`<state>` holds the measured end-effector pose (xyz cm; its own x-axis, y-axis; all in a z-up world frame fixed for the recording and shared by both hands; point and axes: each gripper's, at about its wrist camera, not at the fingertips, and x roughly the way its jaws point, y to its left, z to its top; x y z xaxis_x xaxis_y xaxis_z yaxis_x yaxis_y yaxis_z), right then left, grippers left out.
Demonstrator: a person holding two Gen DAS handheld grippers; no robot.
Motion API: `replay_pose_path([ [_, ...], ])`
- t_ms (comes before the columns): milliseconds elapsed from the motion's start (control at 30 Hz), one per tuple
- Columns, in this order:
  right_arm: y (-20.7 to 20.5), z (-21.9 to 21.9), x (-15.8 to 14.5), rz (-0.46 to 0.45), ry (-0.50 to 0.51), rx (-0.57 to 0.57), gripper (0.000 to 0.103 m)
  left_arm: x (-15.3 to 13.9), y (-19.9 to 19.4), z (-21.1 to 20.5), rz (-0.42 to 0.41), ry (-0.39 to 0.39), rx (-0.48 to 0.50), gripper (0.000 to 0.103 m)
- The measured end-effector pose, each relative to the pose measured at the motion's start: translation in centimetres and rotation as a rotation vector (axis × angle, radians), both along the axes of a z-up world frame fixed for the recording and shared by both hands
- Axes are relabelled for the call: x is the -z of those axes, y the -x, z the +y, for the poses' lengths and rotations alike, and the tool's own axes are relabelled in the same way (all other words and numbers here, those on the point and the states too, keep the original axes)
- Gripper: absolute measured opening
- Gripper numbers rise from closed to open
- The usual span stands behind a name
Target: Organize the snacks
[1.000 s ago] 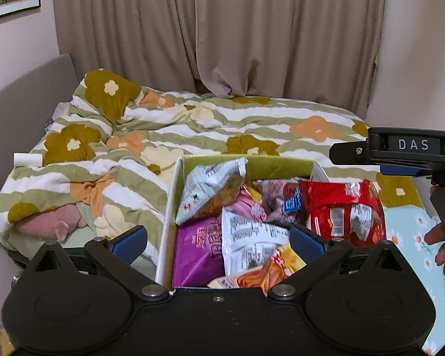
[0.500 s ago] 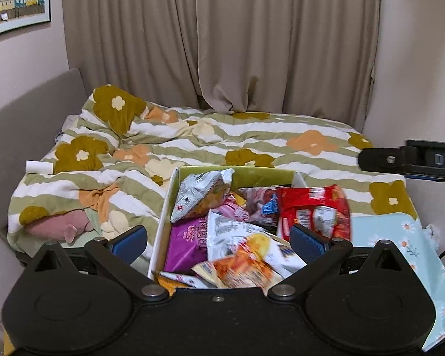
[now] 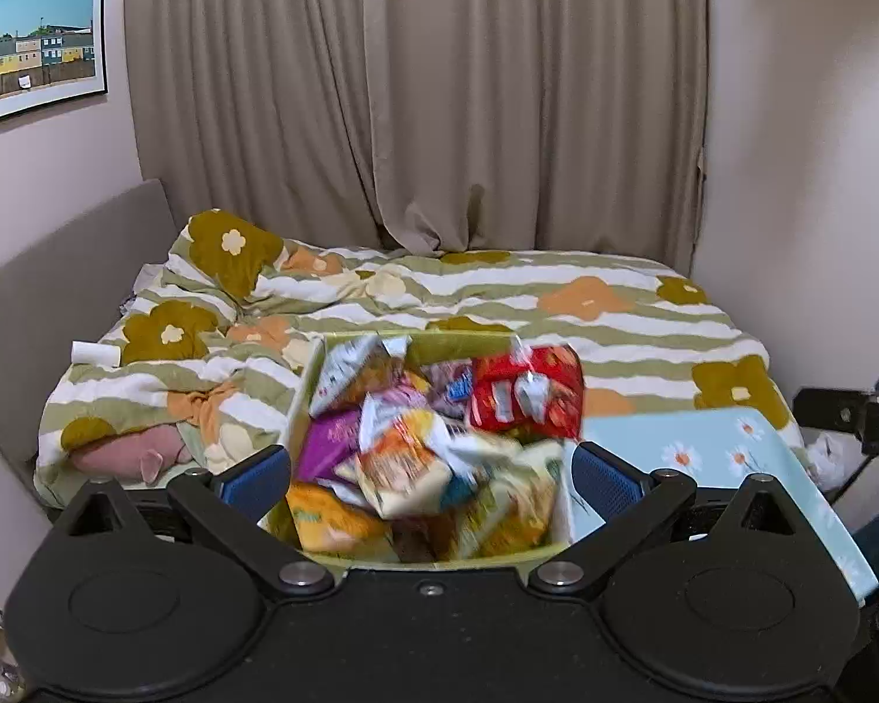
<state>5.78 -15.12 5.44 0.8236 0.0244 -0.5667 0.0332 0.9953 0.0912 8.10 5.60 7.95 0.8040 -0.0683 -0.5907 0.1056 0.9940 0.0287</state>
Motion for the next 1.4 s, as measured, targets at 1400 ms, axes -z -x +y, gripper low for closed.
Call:
replay_pose_path([
  [1400, 5.5, -1.6, 4.2, 0.081, 0.031, 0.103, 0.103, 2.5, 3.7, -3.2, 0.025, -0.029, 0.078, 0.103],
])
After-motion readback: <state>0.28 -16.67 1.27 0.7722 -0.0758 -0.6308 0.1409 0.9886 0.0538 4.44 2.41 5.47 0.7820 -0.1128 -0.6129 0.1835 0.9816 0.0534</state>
